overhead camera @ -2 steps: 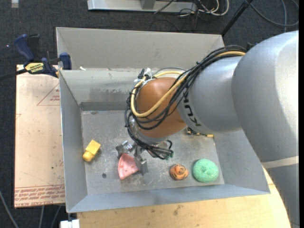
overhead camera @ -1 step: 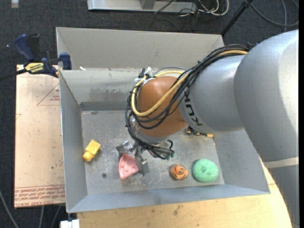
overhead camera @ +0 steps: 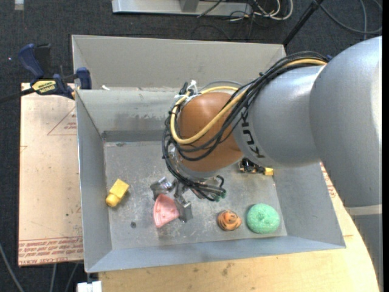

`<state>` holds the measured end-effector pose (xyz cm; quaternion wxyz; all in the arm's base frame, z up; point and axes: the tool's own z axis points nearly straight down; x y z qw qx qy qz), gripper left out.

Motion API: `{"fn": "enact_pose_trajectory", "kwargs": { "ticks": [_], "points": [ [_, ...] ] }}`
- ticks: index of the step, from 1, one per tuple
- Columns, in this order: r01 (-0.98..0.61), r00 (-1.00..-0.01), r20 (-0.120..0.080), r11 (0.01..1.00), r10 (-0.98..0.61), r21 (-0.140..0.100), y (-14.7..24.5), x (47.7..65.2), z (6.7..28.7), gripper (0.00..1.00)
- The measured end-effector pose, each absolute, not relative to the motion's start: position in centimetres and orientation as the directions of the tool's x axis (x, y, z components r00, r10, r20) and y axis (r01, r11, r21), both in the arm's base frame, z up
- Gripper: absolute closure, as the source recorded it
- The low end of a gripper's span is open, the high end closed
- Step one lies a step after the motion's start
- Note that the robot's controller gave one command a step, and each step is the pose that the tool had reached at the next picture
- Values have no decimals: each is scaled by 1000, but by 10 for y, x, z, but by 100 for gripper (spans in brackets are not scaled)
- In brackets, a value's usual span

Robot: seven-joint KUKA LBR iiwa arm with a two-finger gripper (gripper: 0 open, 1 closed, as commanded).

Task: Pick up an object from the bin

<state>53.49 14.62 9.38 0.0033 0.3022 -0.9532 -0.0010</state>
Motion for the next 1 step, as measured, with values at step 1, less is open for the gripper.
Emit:
{"fn": "enact_pose_trajectory", "kwargs": {
  "ticks": [1],
  "points": [
    [-576, -817, 1, 817, -576, 2, 147, 536, 112, 100]
  ]
}}
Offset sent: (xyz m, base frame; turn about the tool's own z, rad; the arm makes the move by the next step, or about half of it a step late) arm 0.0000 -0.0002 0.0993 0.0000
